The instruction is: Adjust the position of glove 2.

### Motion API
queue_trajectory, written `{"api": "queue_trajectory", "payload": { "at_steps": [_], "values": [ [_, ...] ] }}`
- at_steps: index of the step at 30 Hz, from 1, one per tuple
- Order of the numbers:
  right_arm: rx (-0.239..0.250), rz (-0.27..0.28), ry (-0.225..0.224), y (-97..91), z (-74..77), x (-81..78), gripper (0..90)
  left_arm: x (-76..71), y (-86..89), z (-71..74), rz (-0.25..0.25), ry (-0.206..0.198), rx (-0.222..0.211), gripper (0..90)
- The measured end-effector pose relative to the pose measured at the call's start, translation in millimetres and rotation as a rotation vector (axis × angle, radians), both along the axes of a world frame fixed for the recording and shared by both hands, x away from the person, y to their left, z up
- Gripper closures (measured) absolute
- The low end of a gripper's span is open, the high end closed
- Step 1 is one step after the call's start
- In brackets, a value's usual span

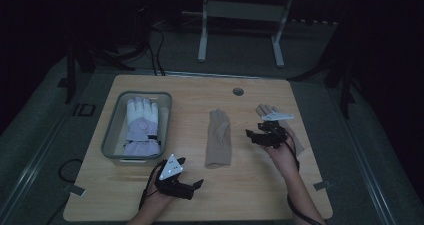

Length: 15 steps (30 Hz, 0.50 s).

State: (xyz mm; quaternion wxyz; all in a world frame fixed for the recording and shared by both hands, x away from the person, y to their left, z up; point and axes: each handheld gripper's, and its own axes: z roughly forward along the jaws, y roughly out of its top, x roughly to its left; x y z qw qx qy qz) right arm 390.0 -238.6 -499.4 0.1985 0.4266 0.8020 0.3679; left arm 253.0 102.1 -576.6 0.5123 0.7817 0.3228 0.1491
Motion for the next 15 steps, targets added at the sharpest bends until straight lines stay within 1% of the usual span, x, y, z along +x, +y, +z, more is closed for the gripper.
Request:
{"api": "queue_trajectory", "payload": {
  "at_steps": [4,6,8,12,13,15],
  "values": [
    [-0.013,-0.03,-0.016,-24.5,11.7,1.2,38.7,-0.1,-0.1,0.0,0.002,0.001,-0.001,1.3],
    [-0.001,-0.047,-0.022,-36.8,16.8,2.2,38.8,0.3,-0.1,0.0,0.001,0.005,0.0,1.3],
    [0.001,-0.064,-0.022,-49.3,21.3,4.5,38.9,0.6,-0.1,-0.1,0.0,0.009,-0.003,1.3],
    [0.001,-0.091,-0.014,-69.7,24.8,11.8,38.8,0.9,0.2,-0.1,-0.002,0.011,-0.003,1.3],
    [0.001,-0.103,-0.011,-76.4,24.6,15.3,38.8,0.6,0.2,-0.1,-0.002,0.009,-0.004,1.3],
    [-0.004,-0.112,-0.003,-85.1,23.2,20.4,39.0,0.5,0.3,-0.1,-0.004,0.007,-0.005,1.3]
  ]
}}
